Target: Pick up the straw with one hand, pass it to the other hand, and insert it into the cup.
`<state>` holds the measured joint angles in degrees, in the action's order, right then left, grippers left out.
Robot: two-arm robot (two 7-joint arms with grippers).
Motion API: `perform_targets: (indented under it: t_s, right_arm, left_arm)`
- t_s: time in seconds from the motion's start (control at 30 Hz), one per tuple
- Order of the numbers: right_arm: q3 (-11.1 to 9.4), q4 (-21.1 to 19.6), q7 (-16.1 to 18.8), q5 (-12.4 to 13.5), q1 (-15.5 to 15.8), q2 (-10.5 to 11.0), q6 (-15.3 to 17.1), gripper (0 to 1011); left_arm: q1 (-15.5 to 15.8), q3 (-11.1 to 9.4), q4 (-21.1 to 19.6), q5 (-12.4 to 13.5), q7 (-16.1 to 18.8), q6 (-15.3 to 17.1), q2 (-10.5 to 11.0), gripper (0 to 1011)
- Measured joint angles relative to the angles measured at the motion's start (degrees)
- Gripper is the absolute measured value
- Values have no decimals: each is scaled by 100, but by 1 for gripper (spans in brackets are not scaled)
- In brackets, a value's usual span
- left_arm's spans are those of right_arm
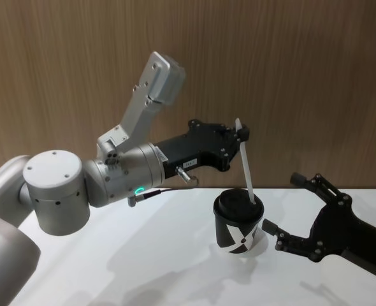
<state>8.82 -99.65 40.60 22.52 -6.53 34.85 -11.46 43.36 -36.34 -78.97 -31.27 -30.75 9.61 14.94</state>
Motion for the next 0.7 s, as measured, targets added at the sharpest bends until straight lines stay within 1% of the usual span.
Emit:
perform_targets:
  t_s: [0.4, 0.7]
  right_arm:
    - [0, 0, 0, 0, 0, 0, 0, 1001]
    - [0, 0, 0, 0, 0, 0, 0, 1001]
  left_arm:
    - [34, -41, 131, 28, -33, 13, -56, 14]
    - [39, -59, 184, 114, -36, -14, -71, 12]
